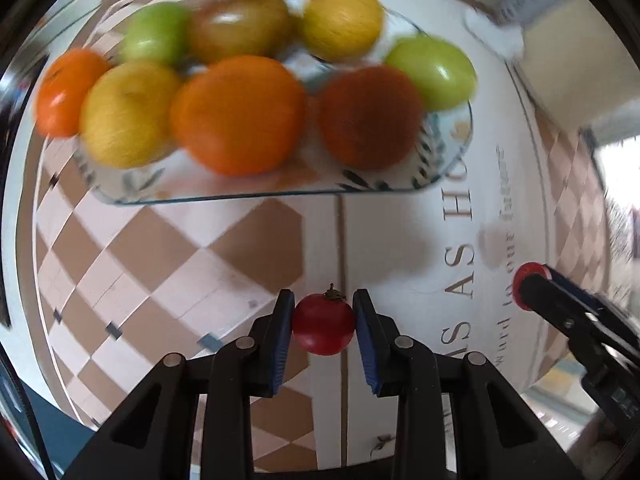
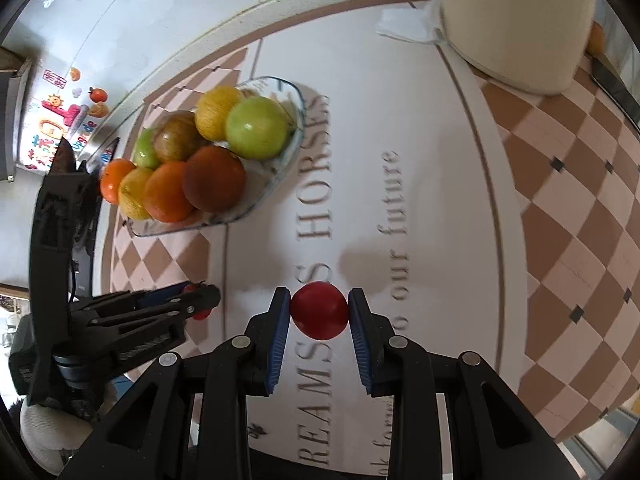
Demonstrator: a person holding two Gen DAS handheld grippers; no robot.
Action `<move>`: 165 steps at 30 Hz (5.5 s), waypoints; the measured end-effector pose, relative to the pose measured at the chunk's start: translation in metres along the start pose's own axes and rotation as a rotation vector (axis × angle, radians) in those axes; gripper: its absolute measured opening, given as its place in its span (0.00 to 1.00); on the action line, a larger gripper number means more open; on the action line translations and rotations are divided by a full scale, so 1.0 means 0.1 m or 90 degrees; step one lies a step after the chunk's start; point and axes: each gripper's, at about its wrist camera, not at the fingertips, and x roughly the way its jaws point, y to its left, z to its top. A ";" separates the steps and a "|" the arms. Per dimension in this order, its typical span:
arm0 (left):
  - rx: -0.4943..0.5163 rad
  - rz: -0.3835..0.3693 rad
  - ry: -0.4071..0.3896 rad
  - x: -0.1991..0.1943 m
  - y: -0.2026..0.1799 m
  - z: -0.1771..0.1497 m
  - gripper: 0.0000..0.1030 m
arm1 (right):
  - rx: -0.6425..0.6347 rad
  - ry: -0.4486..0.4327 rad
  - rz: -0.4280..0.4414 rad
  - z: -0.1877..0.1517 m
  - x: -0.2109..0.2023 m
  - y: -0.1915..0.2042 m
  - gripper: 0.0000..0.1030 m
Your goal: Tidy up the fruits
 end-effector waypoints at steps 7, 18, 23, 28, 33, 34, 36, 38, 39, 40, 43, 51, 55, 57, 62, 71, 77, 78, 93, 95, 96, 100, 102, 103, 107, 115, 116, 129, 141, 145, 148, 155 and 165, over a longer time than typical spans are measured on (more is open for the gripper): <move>-0.165 -0.088 -0.042 -0.52 0.82 0.11 0.27 | 0.006 -0.014 0.042 0.24 0.09 0.21 0.31; -0.382 -0.214 -0.049 -0.49 1.74 0.30 0.27 | -0.040 -0.003 0.030 0.58 0.39 0.50 0.31; -0.461 -0.293 -0.027 -0.32 1.80 0.25 0.27 | -0.057 0.004 0.023 0.61 0.46 0.59 0.31; -0.530 -0.359 -0.008 -0.13 1.70 0.22 0.27 | -0.069 0.004 0.018 0.60 0.48 0.65 0.31; -0.570 -0.385 -0.016 -0.11 1.71 0.18 0.27 | -0.076 0.002 0.014 0.59 0.47 0.67 0.31; -0.570 -0.385 -0.017 -0.10 1.69 0.20 0.27 | -0.075 0.001 0.016 0.59 0.46 0.66 0.31; -0.570 -0.386 -0.014 -0.07 1.66 0.23 0.30 | -0.073 0.001 0.019 0.59 0.46 0.65 0.31; -0.573 -0.388 -0.010 -0.04 1.64 0.24 0.35 | -0.070 0.003 0.025 0.60 0.47 0.62 0.32; -0.575 -0.388 -0.012 -0.02 1.61 0.26 0.35 | -0.069 0.007 0.028 0.60 0.47 0.62 0.32; -0.574 -0.387 -0.013 -0.02 1.58 0.28 0.36 | -0.063 0.009 0.033 0.60 0.48 0.60 0.32; -0.562 -0.380 -0.017 -0.05 1.54 0.31 0.42 | -0.059 0.012 0.036 0.60 0.49 0.57 0.32; -0.501 -0.330 -0.014 -0.14 1.37 0.35 0.42 | -0.052 -0.002 0.046 0.61 0.41 0.52 0.63; -0.443 -0.262 -0.033 -0.29 1.31 0.36 0.42 | -0.056 -0.013 0.034 0.60 0.31 0.51 0.63; -0.412 -0.222 -0.043 -0.36 1.28 0.34 0.42 | -0.063 -0.022 0.024 0.58 0.24 0.53 0.69; -0.277 -0.071 -0.071 -0.57 1.11 0.28 0.42 | -0.089 -0.044 -0.037 0.52 0.00 0.63 0.87; -0.138 0.123 -0.133 -0.89 0.86 -0.05 0.84 | -0.091 -0.087 -0.109 0.24 -0.43 0.82 0.95; -0.090 0.140 -0.189 -1.21 0.79 -0.28 0.84 | -0.066 -0.133 -0.137 -0.07 -0.82 0.95 0.95; -0.079 0.144 -0.200 -1.28 0.78 -0.34 0.84 | -0.062 -0.141 -0.139 -0.13 -0.88 0.97 0.95; 0.037 0.127 -0.346 -2.34 0.67 -1.64 0.84 | -0.042 -0.283 -0.163 -1.60 -2.23 1.68 0.96; 0.043 0.119 -0.356 -2.47 0.67 -1.80 0.84 | -0.042 -0.295 -0.161 -1.82 -2.40 1.77 0.96; 0.047 0.116 -0.361 -2.55 0.67 -1.90 0.84 | -0.043 -0.299 -0.160 -1.90 -2.46 1.80 0.96; 0.059 0.109 -0.379 -2.77 0.64 -2.21 0.84 | -0.055 -0.323 -0.164 -2.26 -2.77 1.93 0.96; 0.061 0.107 -0.389 -2.87 0.62 -2.34 0.84 | -0.060 -0.336 -0.161 -2.41 -2.92 1.97 0.96; 0.062 0.108 -0.393 -2.91 0.61 -2.39 0.84 | -0.062 -0.341 -0.161 -2.47 -2.99 1.99 0.96; 0.058 0.103 -0.409 -3.06 0.58 -2.60 0.84 | -0.066 -0.361 -0.150 -2.63 -3.24 2.01 0.96; 0.055 0.109 -0.436 -3.33 0.47 -2.87 0.84 | -0.090 -0.386 -0.132 -2.85 -3.60 2.09 0.96; 0.051 0.107 -0.438 -3.35 0.46 -2.88 0.84 | -0.092 -0.386 -0.128 -2.86 -3.62 2.09 0.97; 0.036 0.107 -0.449 -3.39 0.35 -2.85 0.84 | -0.093 -0.378 -0.107 -2.73 -3.63 1.95 0.97; 0.017 0.135 -0.444 -3.16 0.36 -2.32 1.00 | -0.067 -0.361 -0.136 -2.09 -3.20 1.74 0.98; 0.005 0.142 -0.433 -3.05 0.42 -2.08 1.00 | -0.065 -0.345 -0.151 -1.83 -2.98 1.71 0.98; -0.001 0.141 -0.420 -2.96 0.45 -1.92 1.00 | -0.065 -0.336 -0.166 -1.65 -2.81 1.70 0.98; -0.010 0.157 -0.396 -2.75 0.51 -1.62 1.00 | -0.064 -0.314 -0.188 -1.36 -2.53 1.66 0.98; -0.008 0.169 -0.379 -2.59 0.53 -1.42 1.00 | -0.058 -0.286 -0.194 -1.18 -2.30 1.60 0.98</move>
